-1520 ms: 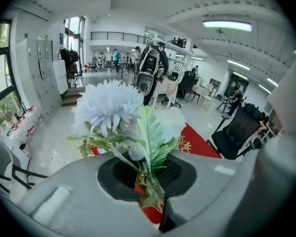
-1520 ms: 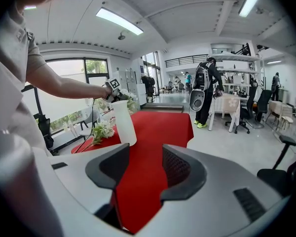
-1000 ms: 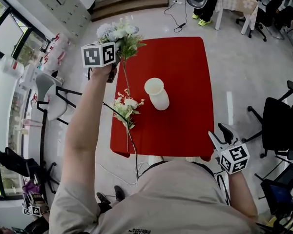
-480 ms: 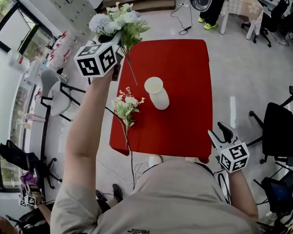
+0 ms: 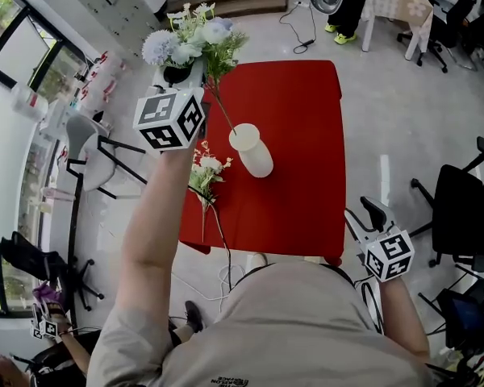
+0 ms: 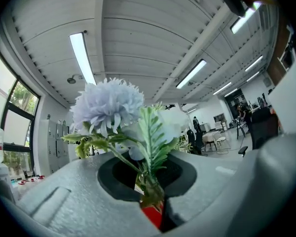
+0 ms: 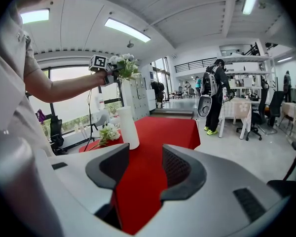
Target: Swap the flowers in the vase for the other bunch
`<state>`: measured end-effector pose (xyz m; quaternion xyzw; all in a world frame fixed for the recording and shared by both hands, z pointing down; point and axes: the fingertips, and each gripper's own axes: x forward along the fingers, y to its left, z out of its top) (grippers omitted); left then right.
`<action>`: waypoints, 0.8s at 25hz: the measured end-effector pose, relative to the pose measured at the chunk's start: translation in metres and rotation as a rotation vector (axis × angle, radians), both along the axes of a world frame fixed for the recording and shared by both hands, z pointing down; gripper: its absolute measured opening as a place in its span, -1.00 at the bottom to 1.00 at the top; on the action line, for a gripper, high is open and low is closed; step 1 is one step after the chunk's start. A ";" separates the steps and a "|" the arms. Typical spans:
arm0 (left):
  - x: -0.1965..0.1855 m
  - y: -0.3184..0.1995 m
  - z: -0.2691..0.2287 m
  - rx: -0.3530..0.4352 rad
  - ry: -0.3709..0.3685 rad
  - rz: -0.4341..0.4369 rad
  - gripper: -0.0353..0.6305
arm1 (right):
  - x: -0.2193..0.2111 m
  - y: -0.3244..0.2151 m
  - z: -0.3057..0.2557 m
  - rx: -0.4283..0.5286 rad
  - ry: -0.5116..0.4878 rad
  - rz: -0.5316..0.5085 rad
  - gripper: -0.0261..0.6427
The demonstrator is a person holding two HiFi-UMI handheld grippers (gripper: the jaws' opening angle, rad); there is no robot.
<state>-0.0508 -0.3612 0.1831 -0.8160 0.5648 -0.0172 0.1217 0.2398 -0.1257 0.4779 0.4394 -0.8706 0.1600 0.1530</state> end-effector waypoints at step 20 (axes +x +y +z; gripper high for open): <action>0.032 0.027 0.059 0.066 -0.049 -0.091 -0.70 | 0.045 0.007 0.010 -0.017 0.024 0.002 -0.28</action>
